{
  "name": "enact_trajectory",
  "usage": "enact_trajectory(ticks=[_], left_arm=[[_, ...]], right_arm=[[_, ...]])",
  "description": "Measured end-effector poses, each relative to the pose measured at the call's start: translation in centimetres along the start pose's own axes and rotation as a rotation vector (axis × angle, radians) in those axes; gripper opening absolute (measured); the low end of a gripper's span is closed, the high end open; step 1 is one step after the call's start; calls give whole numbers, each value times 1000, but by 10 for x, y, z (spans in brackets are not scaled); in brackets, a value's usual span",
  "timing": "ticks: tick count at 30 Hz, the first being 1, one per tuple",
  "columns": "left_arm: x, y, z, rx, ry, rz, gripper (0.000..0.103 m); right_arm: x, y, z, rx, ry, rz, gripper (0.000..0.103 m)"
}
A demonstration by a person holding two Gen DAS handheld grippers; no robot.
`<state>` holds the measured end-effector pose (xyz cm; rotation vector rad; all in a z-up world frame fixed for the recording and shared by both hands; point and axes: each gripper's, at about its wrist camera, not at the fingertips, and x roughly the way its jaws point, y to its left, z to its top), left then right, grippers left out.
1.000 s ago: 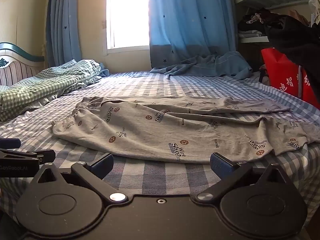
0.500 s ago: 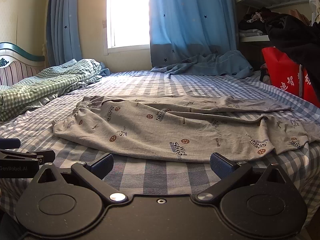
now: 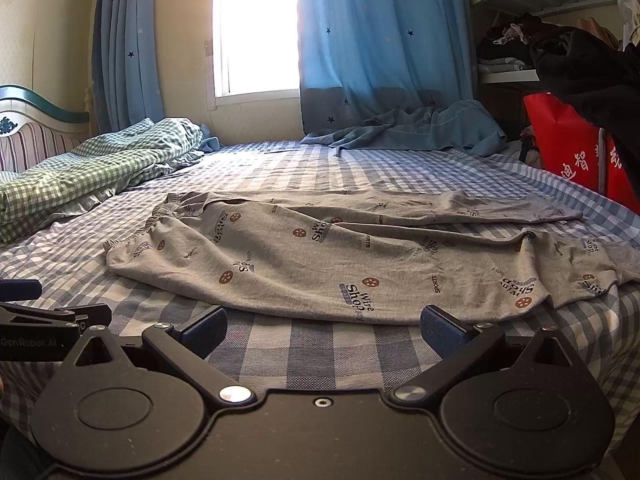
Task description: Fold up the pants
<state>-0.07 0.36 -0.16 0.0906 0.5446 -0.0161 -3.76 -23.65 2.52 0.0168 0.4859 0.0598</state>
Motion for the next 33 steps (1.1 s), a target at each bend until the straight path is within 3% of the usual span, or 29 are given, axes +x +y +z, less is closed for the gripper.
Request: enact_trajectory(ticks=[33], left_arm=[[5,2,-1,3,14,11,103]], right_arm=[[5,3,-2,-1,7,15,102]])
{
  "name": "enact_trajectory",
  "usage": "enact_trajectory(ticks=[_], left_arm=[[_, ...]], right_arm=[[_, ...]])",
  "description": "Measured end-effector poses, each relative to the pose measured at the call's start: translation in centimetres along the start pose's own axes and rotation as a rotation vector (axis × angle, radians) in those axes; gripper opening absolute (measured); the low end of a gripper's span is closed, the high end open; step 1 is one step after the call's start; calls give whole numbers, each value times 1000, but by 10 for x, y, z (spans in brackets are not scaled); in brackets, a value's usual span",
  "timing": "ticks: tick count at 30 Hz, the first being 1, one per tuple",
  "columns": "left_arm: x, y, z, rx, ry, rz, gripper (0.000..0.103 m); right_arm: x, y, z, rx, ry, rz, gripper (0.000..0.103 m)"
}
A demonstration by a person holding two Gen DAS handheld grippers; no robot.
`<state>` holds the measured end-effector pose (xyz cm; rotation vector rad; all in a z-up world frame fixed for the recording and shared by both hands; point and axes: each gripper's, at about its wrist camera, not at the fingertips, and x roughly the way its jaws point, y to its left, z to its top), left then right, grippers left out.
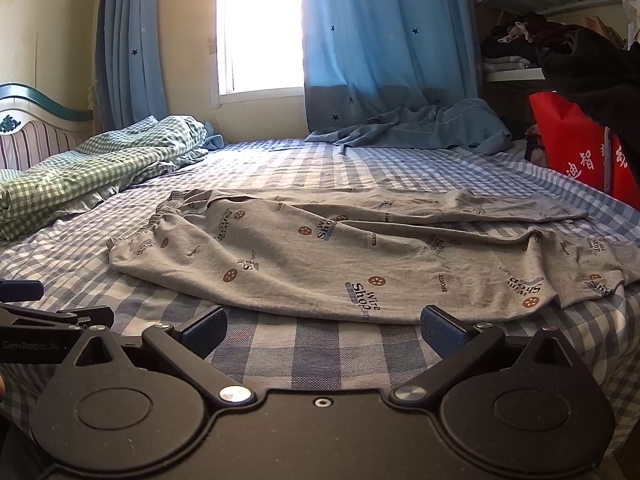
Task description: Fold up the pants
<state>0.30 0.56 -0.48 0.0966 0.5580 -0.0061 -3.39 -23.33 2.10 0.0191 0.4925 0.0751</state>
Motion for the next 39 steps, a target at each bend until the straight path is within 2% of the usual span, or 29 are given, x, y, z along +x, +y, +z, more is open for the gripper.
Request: enact_trajectory(ticks=[8,15,18,23,28,32,35,39], left_arm=[[12,-1,9,12,11,11,103],[39,3,31,28,18,0,103],[56,7,50,61,20,-19,103],[96,28,102,107,-1,-49,103],[159,59,174,97,-26,-59,103],[229,69,222,121,-30,-62,103],[289,68,244,138,54,-91,103],[362,61,256,217,201,-154,103]], right_arm=[[11,-2,4,-12,-10,12,102],[30,-14,20,-30,-64,43,102],[49,-21,34,-45,-72,88,102],[106,-38,82,-123,-17,247,103],[188,-70,145,-219,44,371,103],[263,-85,188,-336,111,435,103],[315,-82,204,-368,189,486,103],[370,-78,210,-383,250,502,102]])
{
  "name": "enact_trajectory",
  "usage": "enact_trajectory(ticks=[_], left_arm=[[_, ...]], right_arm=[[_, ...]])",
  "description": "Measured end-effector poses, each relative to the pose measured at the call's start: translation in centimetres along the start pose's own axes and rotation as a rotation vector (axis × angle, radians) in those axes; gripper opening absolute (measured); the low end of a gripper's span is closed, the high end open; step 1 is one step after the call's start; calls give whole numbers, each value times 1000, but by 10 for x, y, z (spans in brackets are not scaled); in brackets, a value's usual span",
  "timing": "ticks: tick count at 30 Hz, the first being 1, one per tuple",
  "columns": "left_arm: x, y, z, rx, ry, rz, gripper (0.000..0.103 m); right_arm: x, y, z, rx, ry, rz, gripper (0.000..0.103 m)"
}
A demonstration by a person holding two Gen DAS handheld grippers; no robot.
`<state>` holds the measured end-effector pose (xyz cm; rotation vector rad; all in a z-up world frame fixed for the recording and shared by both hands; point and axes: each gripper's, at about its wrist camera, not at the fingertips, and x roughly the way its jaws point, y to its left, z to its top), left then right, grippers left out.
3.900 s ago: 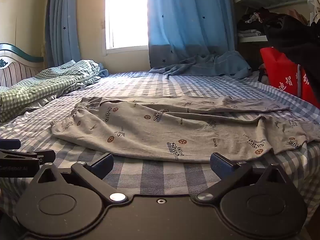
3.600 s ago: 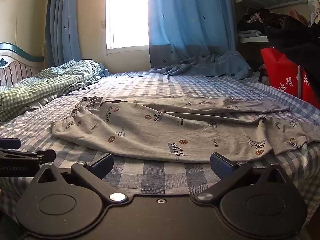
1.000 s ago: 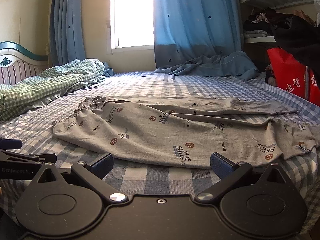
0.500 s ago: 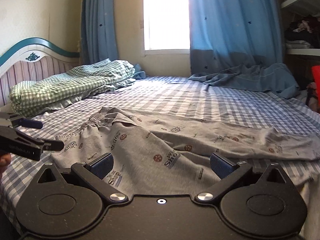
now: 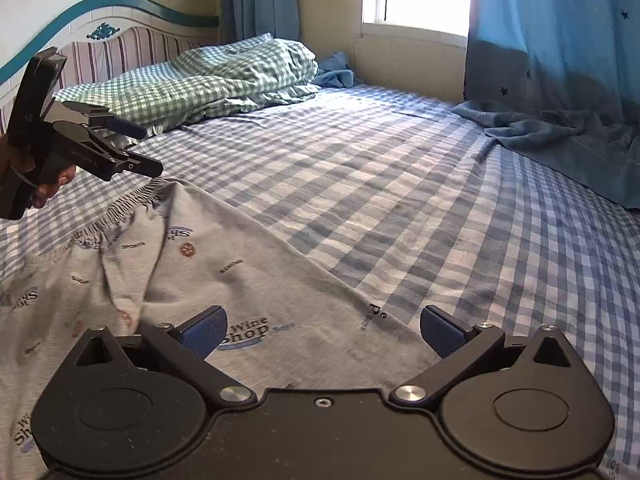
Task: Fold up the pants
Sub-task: 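Close the left and right grippers on the grey pants' leg hems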
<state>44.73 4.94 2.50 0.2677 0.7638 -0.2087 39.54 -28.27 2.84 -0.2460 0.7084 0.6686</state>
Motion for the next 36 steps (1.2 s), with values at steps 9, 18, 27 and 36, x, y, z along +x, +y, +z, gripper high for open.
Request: enact_trajectory(ticks=[9,18,27,36], left_arm=[[57,22,-4,115,115,-137,87],[68,41,-7,21,269,-206,30],[26,17,6,64,147,-106,5],[42,10,33,22,50,-19,5]], right_arm=[[61,-55,4,43,145,57,74],[74,-59,7,43,182,78,21],[65,-25,18,-99,160,-71,0],[76,-38,65,-158,75,-266,0]])
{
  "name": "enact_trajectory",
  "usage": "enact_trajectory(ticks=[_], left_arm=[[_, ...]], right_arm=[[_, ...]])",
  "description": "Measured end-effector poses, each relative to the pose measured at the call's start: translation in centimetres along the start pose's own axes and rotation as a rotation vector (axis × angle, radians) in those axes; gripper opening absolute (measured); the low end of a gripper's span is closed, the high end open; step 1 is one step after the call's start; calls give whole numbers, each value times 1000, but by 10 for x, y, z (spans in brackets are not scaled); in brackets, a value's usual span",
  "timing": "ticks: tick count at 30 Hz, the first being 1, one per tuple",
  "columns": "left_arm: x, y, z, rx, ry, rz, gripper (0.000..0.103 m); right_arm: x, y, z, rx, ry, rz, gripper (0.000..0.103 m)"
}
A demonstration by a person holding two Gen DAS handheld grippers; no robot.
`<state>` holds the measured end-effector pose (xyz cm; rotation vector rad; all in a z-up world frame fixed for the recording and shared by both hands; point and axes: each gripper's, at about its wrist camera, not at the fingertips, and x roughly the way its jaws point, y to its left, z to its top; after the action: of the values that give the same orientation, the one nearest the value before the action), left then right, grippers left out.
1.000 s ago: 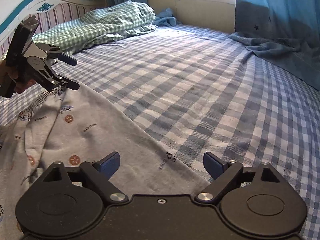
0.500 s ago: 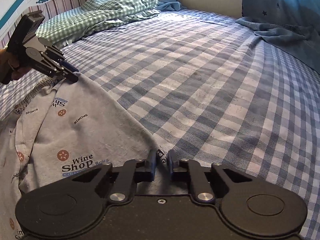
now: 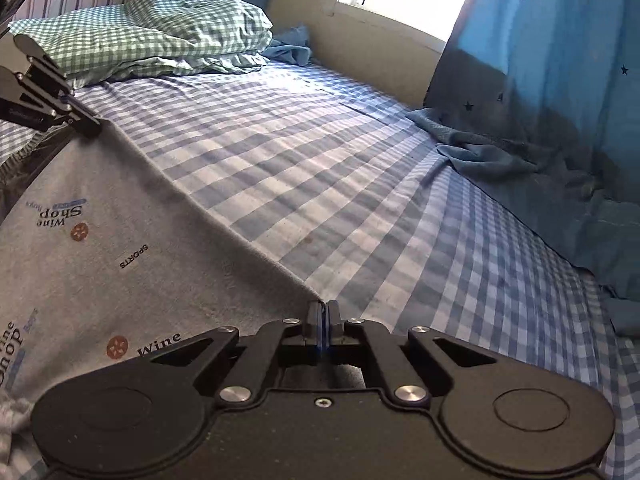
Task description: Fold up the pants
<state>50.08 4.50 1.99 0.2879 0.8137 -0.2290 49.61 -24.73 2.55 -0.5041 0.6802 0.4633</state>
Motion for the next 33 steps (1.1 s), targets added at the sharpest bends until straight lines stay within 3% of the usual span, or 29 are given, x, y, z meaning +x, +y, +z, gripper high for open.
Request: enact_trajectory(ticks=[3,8,10,11,12,13,14,15,18,20,23,25,27,29,33], left_arm=[[31,-1,-5,-22,59,-1,5],[41,4,-18,-41,62,-35,7],[36,10,-18,-34,63,-61,20],[34,14,-18,-29,72,-81,30],[32,18,-19,-24,77,-107,50],[29,21,-20,-24,71,-124,58],[27,25,-21,-24,64,-131,59],[24,28,-21,-23,58,-135,60],[23,40,-23,-44,67,-143,70],[24,49,-25,-65,79,-139,71],[31,62,-28,-108,121,-156,63],[36,64,-31,-126,153,-195,23],[34,64,-33,-140,145,-221,13],[30,58,-32,-126,138,-211,5],[5,42,-30,-73,56,-137,3]], right_arm=[[29,-7,-1,26,48,-7,0],[56,-6,-16,58,99,34,0],[55,-7,-19,67,92,56,3],[54,-9,-19,76,86,69,15],[52,-11,-18,88,77,82,31],[49,-13,-17,100,64,101,39],[46,-14,-15,105,44,113,53],[45,-15,-14,105,28,122,58],[47,-17,-8,118,11,179,61],[53,-16,-6,127,18,208,62],[69,-17,-7,159,65,241,62],[76,-18,-12,192,81,249,51],[75,-20,-14,225,56,247,1],[71,-18,-15,234,50,233,1],[46,-5,-13,171,12,179,0]])
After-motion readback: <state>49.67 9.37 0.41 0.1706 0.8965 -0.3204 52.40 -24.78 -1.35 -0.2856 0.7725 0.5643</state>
